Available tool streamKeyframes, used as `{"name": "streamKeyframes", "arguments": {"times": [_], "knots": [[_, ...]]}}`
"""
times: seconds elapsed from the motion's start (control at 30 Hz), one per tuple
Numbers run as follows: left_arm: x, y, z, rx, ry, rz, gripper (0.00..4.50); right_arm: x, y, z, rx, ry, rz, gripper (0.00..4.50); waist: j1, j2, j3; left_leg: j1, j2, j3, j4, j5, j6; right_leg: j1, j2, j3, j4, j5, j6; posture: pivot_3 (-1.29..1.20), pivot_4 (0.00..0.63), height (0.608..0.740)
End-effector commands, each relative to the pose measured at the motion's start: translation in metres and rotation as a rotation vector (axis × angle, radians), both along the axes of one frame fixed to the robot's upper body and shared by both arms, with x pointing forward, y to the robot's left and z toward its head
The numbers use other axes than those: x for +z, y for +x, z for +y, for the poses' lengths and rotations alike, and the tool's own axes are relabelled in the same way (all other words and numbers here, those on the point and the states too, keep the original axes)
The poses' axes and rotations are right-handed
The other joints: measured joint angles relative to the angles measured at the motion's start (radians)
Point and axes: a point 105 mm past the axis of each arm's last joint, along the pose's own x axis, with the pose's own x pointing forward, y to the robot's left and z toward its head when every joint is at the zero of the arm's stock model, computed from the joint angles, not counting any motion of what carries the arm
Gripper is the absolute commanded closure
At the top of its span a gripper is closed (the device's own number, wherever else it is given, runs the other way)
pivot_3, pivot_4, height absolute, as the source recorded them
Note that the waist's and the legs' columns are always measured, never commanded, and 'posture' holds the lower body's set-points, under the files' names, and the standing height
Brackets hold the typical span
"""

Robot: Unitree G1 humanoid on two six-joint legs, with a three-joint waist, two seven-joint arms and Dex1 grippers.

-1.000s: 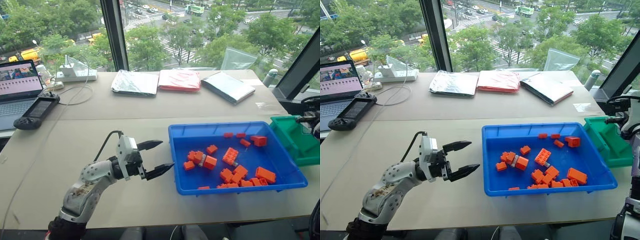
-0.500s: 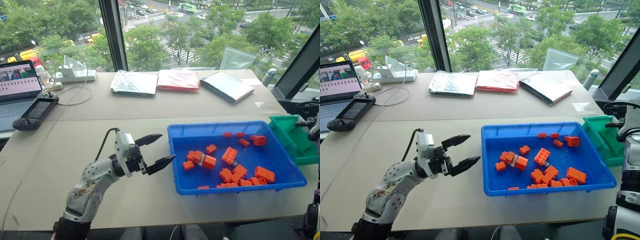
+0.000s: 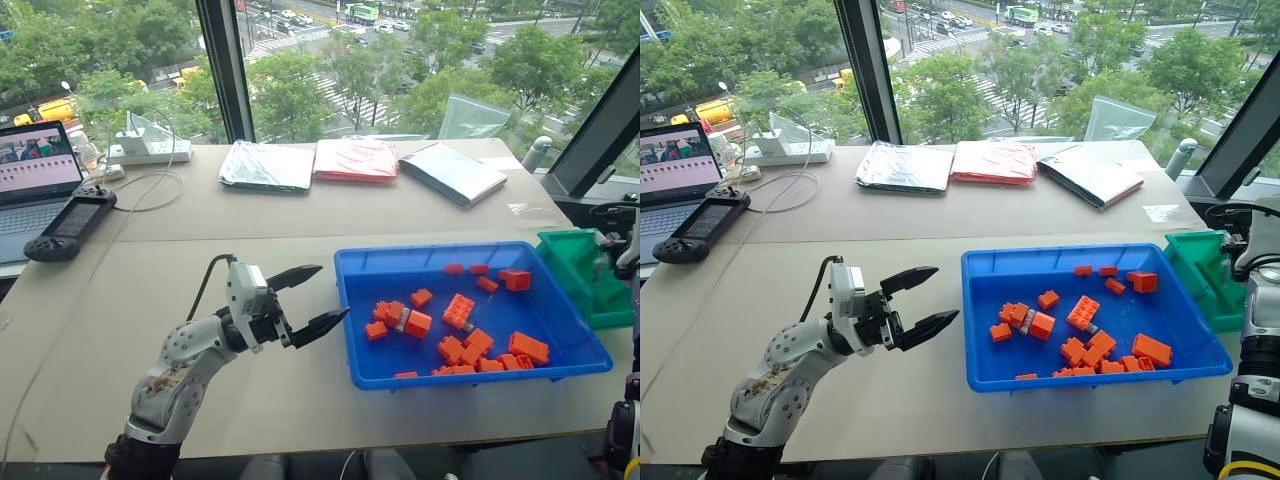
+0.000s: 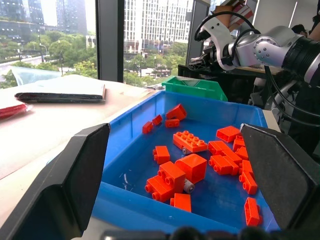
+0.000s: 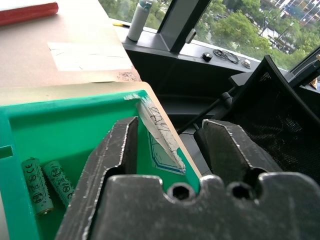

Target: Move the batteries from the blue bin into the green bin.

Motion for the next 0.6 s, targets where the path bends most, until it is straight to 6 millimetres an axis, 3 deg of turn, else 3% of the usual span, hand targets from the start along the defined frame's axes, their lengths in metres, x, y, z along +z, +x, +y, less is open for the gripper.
{"name": "streamKeyframes", "arguments": {"times": [0.03,0.2,0.33,0.47,0.6], "knots": [[0.012,-0.003,-0.003,-0.018,-0.018,-0.062,0.00,0.034,-0.004,0.001,0.012,-0.077,-0.095,0.03,0.000,0.000,0.000,0.000,0.000,0.000,0.000,0.000,0.000,0.000,0.000,0.000,0.000,0.000,0.000,0.00,0.150,0.740],[0.013,-0.004,-0.006,-0.041,-0.024,-0.080,0.00,0.046,0.005,0.047,0.266,-0.036,-0.133,0.03,-0.002,0.001,0.000,0.000,0.000,0.000,0.000,0.000,0.000,0.000,0.000,0.000,0.000,0.000,0.000,0.00,0.150,0.740],[0.011,-0.007,-0.009,-0.092,-0.007,-0.091,0.00,0.050,-0.002,0.082,0.465,0.000,-0.126,0.03,0.000,0.001,0.000,0.000,0.001,-0.001,0.000,0.000,0.000,0.000,0.000,0.000,0.000,0.000,0.000,0.00,0.150,0.740],[0.014,-0.005,-0.013,-0.138,-0.012,-0.102,0.00,0.037,-0.021,0.135,0.758,0.000,-0.025,0.03,0.006,0.001,0.000,-0.001,0.001,-0.002,0.000,0.000,0.001,0.001,0.000,-0.001,-0.002,0.000,0.000,0.00,0.150,0.740],[0.015,-0.006,-0.018,-0.178,-0.025,-0.102,0.00,0.019,-0.042,0.167,0.926,0.048,0.064,0.03,0.006,0.001,0.000,-0.001,0.001,-0.006,0.000,-0.001,0.001,0.001,0.000,-0.001,-0.005,0.001,0.002,0.00,0.150,0.740]]}}
